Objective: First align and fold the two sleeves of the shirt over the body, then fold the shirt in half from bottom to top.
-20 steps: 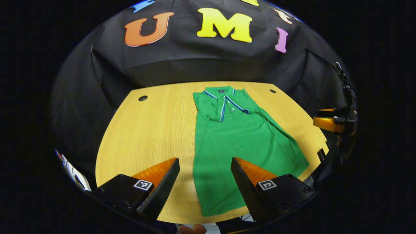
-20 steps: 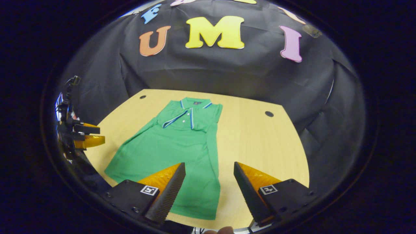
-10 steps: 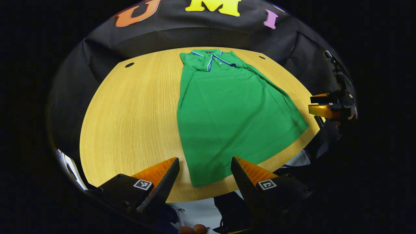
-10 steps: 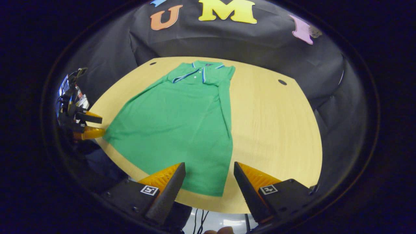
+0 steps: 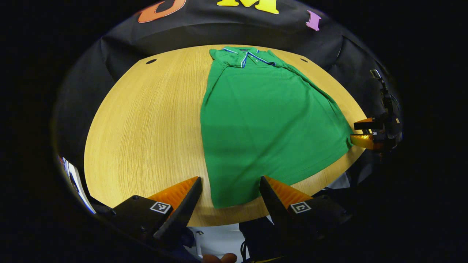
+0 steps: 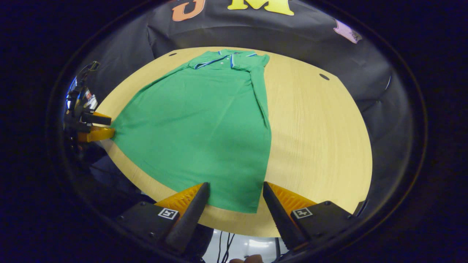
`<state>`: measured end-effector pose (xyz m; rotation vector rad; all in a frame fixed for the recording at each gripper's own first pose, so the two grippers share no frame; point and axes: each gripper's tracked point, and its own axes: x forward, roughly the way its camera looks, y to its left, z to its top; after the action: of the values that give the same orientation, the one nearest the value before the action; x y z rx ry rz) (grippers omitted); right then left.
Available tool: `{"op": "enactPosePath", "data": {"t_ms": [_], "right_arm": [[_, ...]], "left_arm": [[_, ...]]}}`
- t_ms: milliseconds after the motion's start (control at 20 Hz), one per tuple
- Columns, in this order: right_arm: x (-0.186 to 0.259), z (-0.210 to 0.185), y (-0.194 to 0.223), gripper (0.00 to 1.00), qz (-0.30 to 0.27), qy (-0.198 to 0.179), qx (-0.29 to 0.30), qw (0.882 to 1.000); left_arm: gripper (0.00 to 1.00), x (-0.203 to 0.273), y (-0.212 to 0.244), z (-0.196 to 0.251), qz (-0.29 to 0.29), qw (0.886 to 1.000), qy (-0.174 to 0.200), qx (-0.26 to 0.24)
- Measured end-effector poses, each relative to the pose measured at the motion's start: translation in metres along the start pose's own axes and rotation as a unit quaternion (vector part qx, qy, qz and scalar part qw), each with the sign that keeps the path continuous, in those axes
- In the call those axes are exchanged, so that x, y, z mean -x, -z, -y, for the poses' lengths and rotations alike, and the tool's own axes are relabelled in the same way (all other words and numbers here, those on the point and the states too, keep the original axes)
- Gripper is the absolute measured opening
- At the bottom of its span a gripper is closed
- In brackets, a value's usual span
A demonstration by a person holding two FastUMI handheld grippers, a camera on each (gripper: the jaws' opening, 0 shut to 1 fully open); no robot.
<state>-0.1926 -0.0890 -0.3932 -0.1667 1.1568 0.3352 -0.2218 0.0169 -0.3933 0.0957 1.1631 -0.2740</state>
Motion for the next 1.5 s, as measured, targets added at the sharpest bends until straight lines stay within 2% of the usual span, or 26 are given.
{"op": "enactPosePath", "data": {"t_ms": [300,500,550,700,800,850,1050,1500], "right_arm": [[-0.008,-0.001,-0.004,0.96,0.007,-0.013,0.012,1.0],[-0.007,-0.003,-0.002,0.96,0.024,-0.022,0.025,0.999],[-0.007,-0.003,-0.001,0.93,0.024,-0.024,0.031,0.999],[-0.008,-0.004,-0.004,0.4,0.017,-0.027,0.026,0.999],[-0.009,-0.005,-0.005,0.05,0.004,-0.03,0.013,0.999],[-0.009,-0.006,-0.006,0.05,-0.002,-0.036,0.001,0.999],[-0.004,-0.008,-0.018,0.05,-0.007,-0.056,-0.054,0.997],[0.016,0.0,-0.091,0.05,0.053,-0.072,-0.084,0.992]], "left_arm": [[1.0,0.0,0.006,-0.004,0.004,0.999,-0.019,-0.026],[1.0,-0.002,0.002,-0.002,0.005,0.999,-0.019,-0.025],[0.97,-0.002,-0.001,0.002,0.008,0.999,-0.016,-0.029],[0.44,-0.009,-0.007,0.017,0.02,0.999,0.005,-0.043],[0.08,-0.01,-0.011,0.02,0.02,0.999,0.003,-0.049],[0.04,-0.011,-0.013,0.021,0.019,0.998,0.004,-0.054],[0.03,-0.009,-0.022,0.022,0.023,0.999,0.014,-0.037],[0.03,0.02,-0.095,0.013,0.095,0.994,0.024,-0.05]]}}
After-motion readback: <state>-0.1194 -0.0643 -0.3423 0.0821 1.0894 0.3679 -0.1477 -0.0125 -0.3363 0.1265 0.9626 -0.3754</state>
